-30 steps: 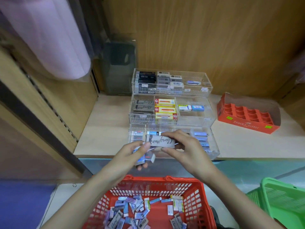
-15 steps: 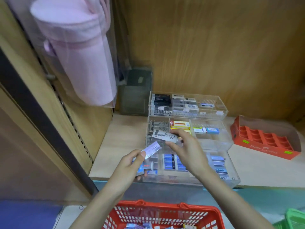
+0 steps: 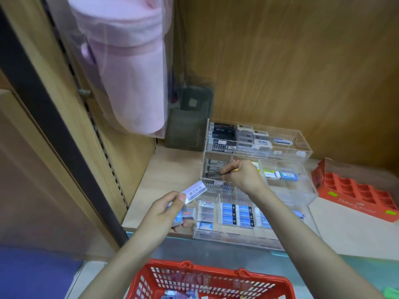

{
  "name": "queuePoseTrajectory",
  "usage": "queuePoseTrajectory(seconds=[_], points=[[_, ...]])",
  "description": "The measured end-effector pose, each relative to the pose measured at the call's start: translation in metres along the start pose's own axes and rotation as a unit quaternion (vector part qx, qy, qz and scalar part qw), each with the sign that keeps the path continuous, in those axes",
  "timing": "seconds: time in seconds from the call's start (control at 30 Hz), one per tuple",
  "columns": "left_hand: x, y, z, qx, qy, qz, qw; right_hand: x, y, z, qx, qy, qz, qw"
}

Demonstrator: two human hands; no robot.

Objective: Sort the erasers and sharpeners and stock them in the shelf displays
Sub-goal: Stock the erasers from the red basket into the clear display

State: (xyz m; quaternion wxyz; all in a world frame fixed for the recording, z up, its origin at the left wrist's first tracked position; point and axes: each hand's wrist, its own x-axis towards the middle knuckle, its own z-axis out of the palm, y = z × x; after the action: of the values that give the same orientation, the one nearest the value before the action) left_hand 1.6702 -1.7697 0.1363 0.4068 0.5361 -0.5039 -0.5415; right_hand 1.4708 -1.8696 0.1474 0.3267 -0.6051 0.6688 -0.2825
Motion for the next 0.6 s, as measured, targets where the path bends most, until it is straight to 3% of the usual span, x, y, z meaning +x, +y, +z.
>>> queuePoseTrajectory(seconds=[0.1,0.2,0.27,0.37,0.43,0.6], points=[[0.000,0.001,0.001,0.000,-0.012,0.003,1.000,0.003,-0.004,0.003,-0.088,-0.038,0.016,0.995],[-0.003,0.003,0.003,-0.012,-0.025,0.005,1.000,-0.015,-0.011,0.004,-0.213,0.021,-0.059,0.975],[-0.005,0.004,0.003,-0.023,-0.029,0.002,0.999,-0.040,-0.019,0.003,-0.111,0.037,-0.124,0.985],[-0.006,0.004,0.004,-0.041,-0.034,0.001,0.999,-0.076,-0.020,0.004,0.133,-0.078,-0.134,0.979],[-0.008,0.005,0.006,-0.046,-0.048,0.000,0.998,-0.088,-0.010,0.006,0.101,-0.111,-0.178,0.973],[-0.009,0.005,0.013,-0.084,-0.047,-0.007,0.995,-0.105,0.006,0.005,0.141,-0.031,-0.212,0.966]])
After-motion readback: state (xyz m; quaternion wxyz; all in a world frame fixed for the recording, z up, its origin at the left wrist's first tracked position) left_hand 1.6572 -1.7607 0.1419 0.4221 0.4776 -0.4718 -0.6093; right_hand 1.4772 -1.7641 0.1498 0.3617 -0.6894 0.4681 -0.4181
